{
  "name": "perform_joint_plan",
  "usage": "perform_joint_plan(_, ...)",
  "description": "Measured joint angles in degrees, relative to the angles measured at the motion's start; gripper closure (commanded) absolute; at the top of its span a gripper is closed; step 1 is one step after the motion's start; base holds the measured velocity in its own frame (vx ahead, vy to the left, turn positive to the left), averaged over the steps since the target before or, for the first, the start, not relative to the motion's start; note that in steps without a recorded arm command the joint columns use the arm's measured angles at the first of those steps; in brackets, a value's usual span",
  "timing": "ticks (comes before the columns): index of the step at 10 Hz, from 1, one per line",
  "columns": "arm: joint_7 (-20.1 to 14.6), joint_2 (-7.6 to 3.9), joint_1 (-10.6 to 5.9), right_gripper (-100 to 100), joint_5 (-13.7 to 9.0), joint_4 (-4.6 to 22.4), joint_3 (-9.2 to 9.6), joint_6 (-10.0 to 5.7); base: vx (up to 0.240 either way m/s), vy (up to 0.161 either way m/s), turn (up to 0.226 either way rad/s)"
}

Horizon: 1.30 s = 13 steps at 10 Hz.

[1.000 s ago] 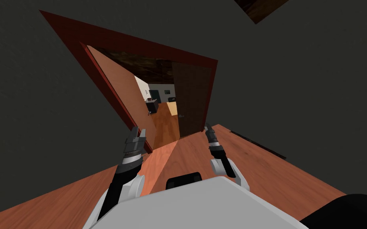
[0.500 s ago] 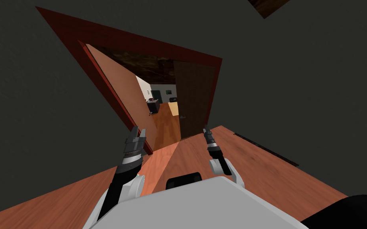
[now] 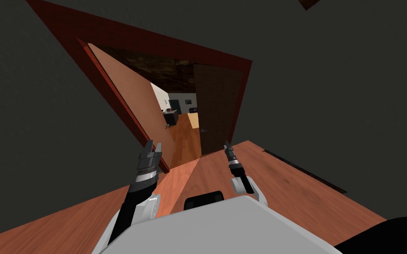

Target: Push the door open

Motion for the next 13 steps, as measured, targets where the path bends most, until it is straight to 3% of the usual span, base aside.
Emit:
perform_joint_plan(2, -0.5, -0.46, -0.71, -100, -0.3, 2.1, 0.09, -0.12, 0.080, -0.011, 0.031)
perform_joint_plan(5, -0.8, -0.50, -2.11, -100, -0.5, 6.5, 0.20, -1.91, 0.076, -0.009, 0.049)
perform_joint_plan(8, -1.4, -0.79, -3.00, -100, -0.9, 9.8, 0.55, -2.45, 0.098, -0.017, 0.048)
perform_joint_plan(13, -2.5, -1.27, -5.57, -100, -1.6, 17.5, 0.83, -4.41, 0.104, -0.012, 0.052)
